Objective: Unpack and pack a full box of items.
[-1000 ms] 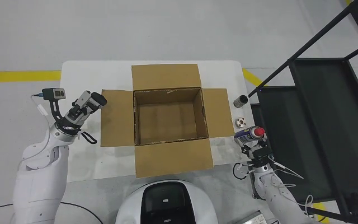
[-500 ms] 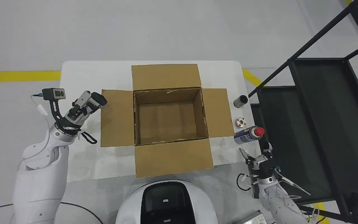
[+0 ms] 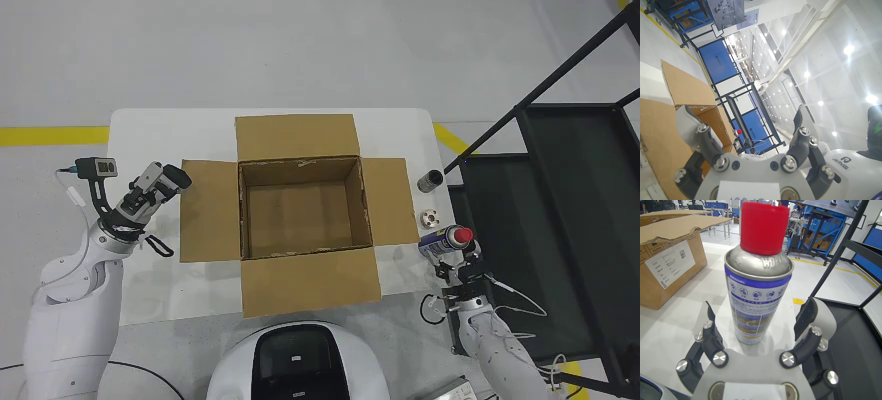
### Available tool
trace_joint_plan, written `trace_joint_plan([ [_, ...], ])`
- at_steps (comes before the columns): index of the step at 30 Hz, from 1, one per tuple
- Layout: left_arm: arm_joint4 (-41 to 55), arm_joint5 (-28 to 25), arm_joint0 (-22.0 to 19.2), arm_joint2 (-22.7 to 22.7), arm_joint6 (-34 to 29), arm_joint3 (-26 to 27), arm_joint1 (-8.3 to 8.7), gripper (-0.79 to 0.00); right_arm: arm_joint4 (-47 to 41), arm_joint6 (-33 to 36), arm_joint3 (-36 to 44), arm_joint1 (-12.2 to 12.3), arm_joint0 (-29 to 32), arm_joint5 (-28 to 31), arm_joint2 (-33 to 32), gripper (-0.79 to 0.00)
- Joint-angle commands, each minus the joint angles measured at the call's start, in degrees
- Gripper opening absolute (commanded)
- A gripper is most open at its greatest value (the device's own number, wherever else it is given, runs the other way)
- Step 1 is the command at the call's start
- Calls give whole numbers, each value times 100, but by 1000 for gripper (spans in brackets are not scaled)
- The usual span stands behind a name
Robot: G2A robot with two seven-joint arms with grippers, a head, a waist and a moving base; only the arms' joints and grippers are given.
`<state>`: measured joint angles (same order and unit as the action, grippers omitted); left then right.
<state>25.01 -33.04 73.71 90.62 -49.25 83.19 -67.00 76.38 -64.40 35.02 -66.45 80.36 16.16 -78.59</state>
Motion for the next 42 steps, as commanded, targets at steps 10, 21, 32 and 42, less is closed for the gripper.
trace_joint_plan([
  [10,0,0,0,0,0,0,0,0,-267,217,-206,-37,-240,250,-24,0],
  [21,0,0,0,0,0,0,0,0,-436,396,-268,-55,-421,407,-59,-465],
  [32,0,0,0,0,0,0,0,0,-271,63,-219,-42,-292,487,-25,-785],
  [42,0,0,0,0,0,0,0,0,70,-661,14,14,22,512,-4,-785],
])
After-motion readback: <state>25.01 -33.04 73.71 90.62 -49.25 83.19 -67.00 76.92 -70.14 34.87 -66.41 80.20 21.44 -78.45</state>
